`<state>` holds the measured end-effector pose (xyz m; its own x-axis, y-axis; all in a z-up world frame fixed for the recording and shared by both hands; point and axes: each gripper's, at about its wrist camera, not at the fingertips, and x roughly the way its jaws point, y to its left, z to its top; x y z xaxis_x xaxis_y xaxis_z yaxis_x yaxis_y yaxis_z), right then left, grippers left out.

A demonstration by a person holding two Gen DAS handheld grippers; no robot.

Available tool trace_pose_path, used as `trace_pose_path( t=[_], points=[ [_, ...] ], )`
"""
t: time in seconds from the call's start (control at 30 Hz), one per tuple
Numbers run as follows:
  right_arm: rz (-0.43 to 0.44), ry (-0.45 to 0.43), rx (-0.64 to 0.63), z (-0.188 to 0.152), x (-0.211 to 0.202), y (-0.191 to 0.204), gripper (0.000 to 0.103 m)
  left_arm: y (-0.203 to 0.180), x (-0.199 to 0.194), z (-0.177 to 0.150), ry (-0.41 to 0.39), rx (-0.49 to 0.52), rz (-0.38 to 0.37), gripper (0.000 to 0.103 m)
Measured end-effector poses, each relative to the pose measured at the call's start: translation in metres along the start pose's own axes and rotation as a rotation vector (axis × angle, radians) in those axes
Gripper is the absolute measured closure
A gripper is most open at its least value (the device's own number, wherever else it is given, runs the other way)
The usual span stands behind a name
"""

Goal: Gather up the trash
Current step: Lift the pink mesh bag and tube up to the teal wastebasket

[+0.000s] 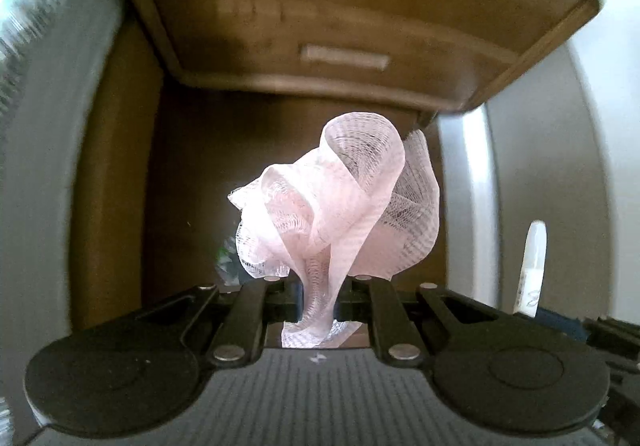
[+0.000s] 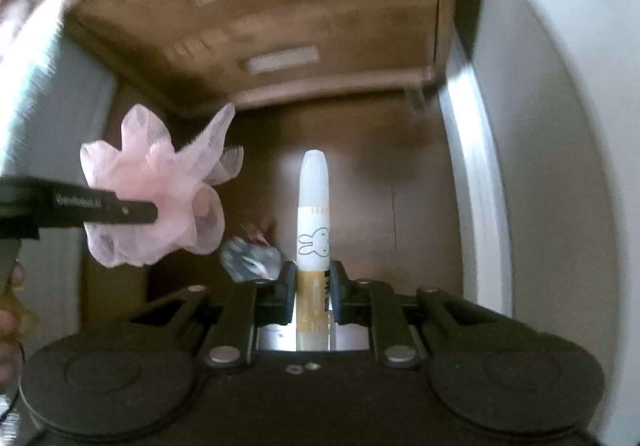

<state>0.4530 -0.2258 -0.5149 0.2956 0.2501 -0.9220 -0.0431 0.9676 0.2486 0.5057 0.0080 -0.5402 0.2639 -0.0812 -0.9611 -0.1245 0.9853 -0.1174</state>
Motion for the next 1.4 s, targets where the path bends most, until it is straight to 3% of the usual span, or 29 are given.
trace_pose_path(
  t=[0.37, 0.57, 0.8, 1.03, 1.4],
  points=[
    [0.089, -0.176, -0.089, 0.108, -0.191, 0.077, 0.087, -0.027, -0.200, 0.055, -0.140, -0.026, 0.020, 0.091],
    [0.133, -0.222, -0.103, 0.159, -0.253, 0.102, 0.087, -0.046, -0.294, 0.088, -0.219, -0.048, 0.025, 0.091],
    [0.153, -0.315, -0.139, 0.216, -0.311, 0.135, 0.087, -0.050, -0.374, 0.131, -0.345, -0.042, 0.025, 0.091],
    [0.108, -0.402, -0.163, 0.276, -0.343, 0.166, 0.087, -0.035, -0.414, 0.197, -0.417, 0.009, -0.003, 0.091],
    [0.023, -0.442, -0.134, 0.383, -0.318, 0.211, 0.087, -0.018, -0.412, 0.330, -0.414, 0.107, -0.048, 0.091]
  ],
)
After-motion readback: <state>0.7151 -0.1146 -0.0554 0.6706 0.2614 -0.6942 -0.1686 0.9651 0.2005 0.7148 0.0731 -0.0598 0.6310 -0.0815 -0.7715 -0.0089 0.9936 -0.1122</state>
